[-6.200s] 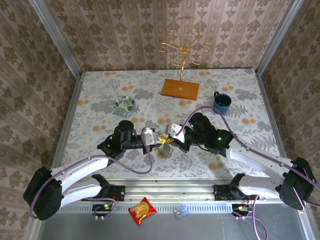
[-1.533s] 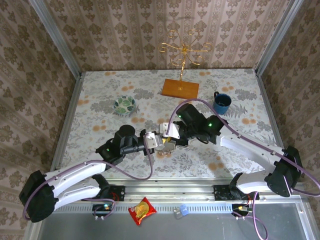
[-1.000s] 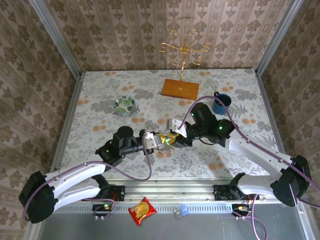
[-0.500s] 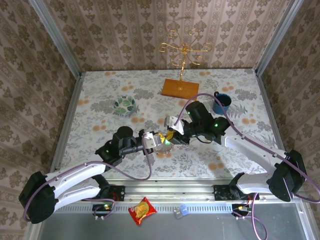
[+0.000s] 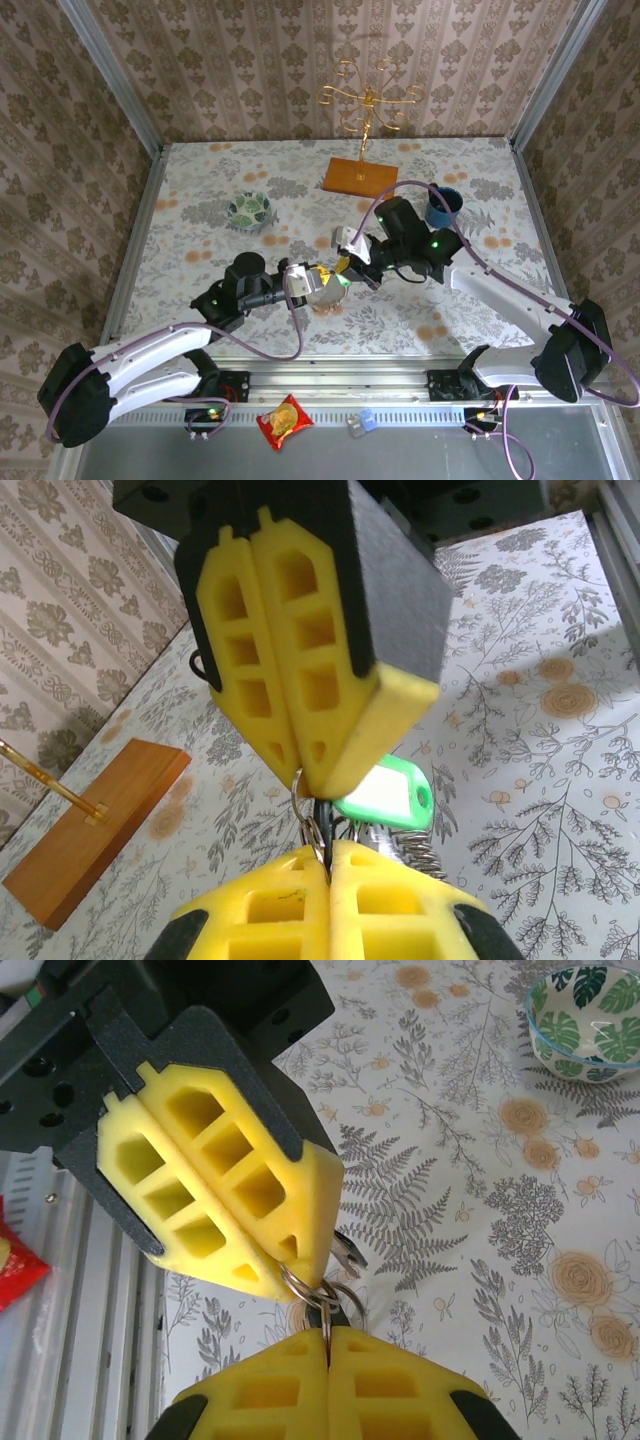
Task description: Put the keys on the keyring
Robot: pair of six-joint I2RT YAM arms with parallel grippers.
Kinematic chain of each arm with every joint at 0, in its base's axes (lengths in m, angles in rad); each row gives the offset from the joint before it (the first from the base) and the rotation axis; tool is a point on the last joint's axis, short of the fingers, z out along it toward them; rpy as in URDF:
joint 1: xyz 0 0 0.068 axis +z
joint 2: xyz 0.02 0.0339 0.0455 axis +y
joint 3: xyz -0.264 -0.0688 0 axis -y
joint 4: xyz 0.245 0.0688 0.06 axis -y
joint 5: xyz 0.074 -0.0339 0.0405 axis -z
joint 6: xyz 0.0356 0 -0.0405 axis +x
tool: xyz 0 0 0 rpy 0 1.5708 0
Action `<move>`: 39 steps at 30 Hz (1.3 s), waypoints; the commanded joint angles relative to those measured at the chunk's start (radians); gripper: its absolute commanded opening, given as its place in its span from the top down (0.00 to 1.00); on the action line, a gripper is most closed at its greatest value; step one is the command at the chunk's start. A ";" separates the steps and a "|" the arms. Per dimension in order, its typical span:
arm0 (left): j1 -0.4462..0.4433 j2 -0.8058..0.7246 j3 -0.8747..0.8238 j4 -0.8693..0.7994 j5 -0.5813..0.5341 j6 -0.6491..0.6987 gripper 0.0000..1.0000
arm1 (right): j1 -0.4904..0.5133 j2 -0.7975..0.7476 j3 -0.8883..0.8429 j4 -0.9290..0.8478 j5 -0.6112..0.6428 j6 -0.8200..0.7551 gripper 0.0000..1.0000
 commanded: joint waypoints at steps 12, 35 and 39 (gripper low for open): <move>-0.020 0.018 -0.021 0.084 0.038 0.049 1.00 | -0.037 0.052 0.004 -0.023 -0.194 -0.055 1.00; -0.032 0.039 0.022 0.042 -0.015 0.003 0.74 | 0.044 0.022 0.035 -0.049 -0.091 0.022 1.00; -0.034 0.050 0.028 0.032 -0.001 0.012 0.74 | 0.047 0.021 0.040 -0.042 -0.076 0.034 1.00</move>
